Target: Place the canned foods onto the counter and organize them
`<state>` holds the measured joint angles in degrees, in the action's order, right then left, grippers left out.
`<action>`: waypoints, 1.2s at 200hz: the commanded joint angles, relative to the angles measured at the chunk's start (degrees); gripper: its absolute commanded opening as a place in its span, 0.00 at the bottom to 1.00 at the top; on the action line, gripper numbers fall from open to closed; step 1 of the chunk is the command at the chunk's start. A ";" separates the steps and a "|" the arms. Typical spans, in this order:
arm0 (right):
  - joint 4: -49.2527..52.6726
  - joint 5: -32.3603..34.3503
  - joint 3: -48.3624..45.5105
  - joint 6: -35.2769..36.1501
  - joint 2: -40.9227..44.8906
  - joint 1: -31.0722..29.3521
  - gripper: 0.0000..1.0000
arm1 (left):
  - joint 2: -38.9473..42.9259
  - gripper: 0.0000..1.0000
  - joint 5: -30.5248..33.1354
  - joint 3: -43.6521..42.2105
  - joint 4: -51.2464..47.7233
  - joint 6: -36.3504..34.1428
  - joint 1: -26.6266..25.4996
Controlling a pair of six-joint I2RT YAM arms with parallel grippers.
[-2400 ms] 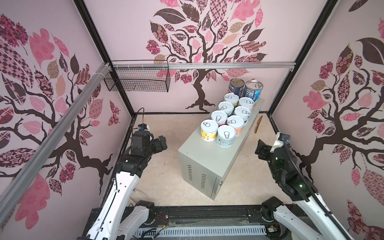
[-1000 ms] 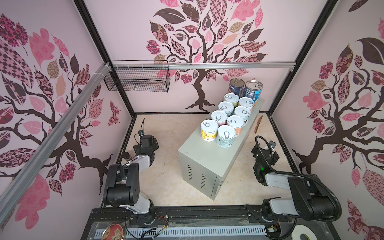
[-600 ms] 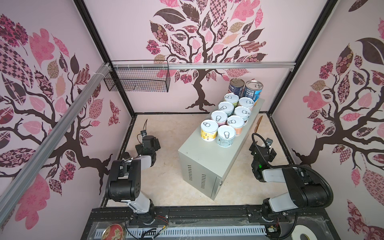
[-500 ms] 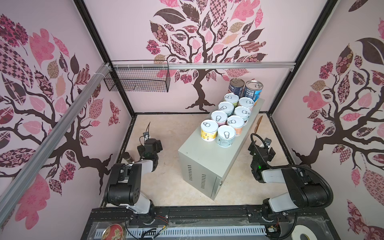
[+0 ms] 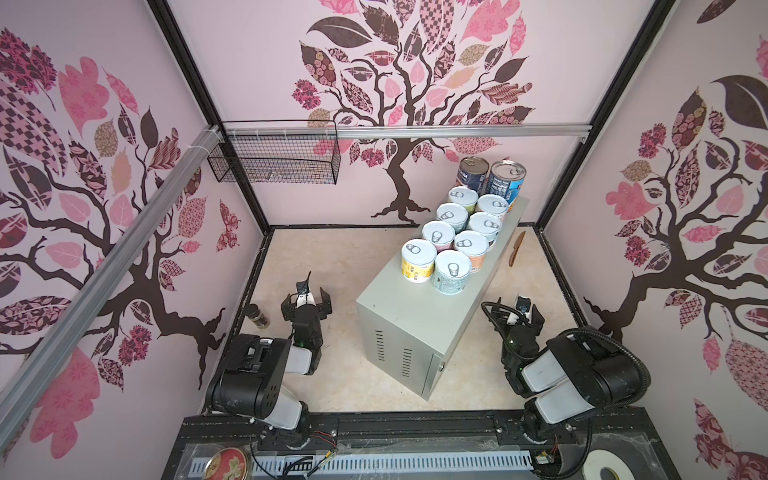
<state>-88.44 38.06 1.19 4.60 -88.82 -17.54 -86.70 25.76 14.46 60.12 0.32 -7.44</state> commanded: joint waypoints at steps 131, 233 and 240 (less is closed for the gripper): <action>22.66 -18.11 14.98 -10.08 -0.16 12.97 1.00 | -2.86 0.98 -10.99 7.49 -10.09 3.90 7.27; 21.91 -17.93 14.76 -9.77 -0.21 12.68 1.00 | -2.45 0.98 -11.08 7.07 -9.74 3.65 7.27; 21.92 -17.90 14.72 -9.70 -0.23 12.71 1.00 | -2.43 0.98 -11.08 7.07 -9.76 3.64 7.29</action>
<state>-66.11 20.27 15.68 -4.34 -90.08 -4.80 -89.93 15.09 21.12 50.17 3.68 -0.34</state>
